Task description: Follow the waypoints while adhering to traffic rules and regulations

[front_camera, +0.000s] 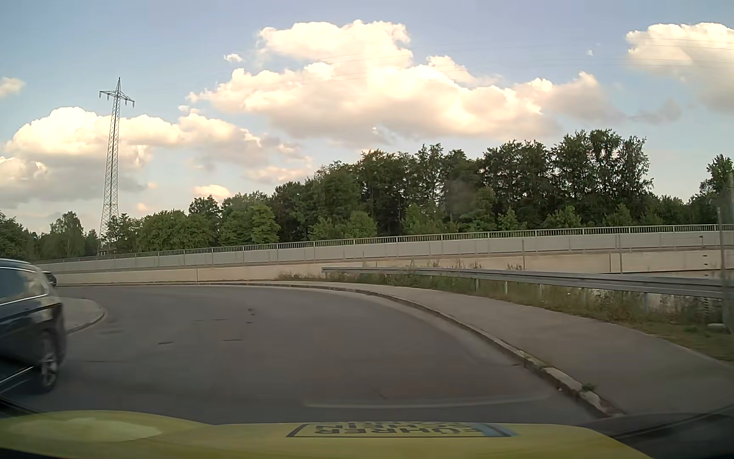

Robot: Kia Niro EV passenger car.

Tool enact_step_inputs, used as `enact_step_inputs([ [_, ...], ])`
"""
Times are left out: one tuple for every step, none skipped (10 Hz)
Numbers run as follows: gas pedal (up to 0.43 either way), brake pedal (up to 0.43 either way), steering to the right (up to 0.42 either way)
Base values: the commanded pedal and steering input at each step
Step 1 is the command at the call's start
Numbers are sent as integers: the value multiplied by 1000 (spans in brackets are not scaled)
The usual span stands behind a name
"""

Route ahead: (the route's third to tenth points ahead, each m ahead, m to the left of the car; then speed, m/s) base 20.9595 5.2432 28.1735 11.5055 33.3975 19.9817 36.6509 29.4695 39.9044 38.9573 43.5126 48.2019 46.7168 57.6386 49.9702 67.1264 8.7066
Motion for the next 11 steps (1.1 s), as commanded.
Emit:
enact_step_inputs([
  [20,0,-29],
  [20,0,-32],
  [20,0,-38],
  [20,0,-47],
  [20,0,-55],
  [20,0,-65],
  [20,0,-78],
  [20,0,-87],
  [28,0,-99],
  [28,0,-108],
  [28,0,-112],
])
